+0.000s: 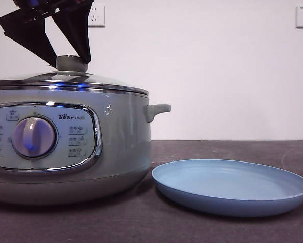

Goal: Take the potato out from the steamer,put the potato on the plate,close the lid

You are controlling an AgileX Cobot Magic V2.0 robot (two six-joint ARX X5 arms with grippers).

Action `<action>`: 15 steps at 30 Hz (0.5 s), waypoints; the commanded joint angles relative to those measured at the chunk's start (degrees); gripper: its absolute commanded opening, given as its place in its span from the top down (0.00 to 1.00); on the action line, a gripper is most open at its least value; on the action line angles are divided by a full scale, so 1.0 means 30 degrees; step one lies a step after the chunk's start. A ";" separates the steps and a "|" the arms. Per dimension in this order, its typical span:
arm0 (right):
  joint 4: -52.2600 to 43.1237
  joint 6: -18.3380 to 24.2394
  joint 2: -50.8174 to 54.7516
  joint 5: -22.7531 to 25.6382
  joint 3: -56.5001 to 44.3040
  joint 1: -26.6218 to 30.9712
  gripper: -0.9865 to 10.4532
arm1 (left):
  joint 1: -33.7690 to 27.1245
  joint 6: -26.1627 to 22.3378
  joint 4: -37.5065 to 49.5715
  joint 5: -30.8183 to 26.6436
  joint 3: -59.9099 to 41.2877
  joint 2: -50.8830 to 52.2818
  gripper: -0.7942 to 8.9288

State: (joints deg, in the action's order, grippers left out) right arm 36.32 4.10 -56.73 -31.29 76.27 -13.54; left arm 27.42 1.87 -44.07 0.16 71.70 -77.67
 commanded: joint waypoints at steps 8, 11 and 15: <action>-0.0102 -0.0073 0.0000 0.0058 0.0066 -0.0051 0.53 | 0.0007 -0.0306 -0.0335 0.0087 -0.0007 -0.0583 0.56; -0.0102 -0.0073 0.0022 0.0058 0.0066 -0.0051 0.53 | 0.0015 -0.0379 -0.0248 0.0058 -0.0007 -0.0619 0.57; -0.0102 -0.0080 0.0058 0.0058 0.0066 -0.0051 0.53 | 0.0007 -0.0707 -0.0262 0.0058 -0.0007 -0.0619 0.93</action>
State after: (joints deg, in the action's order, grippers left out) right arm 36.32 4.08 -56.71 -31.29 76.27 -13.54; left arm 27.51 0.89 -44.97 0.71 71.68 -79.29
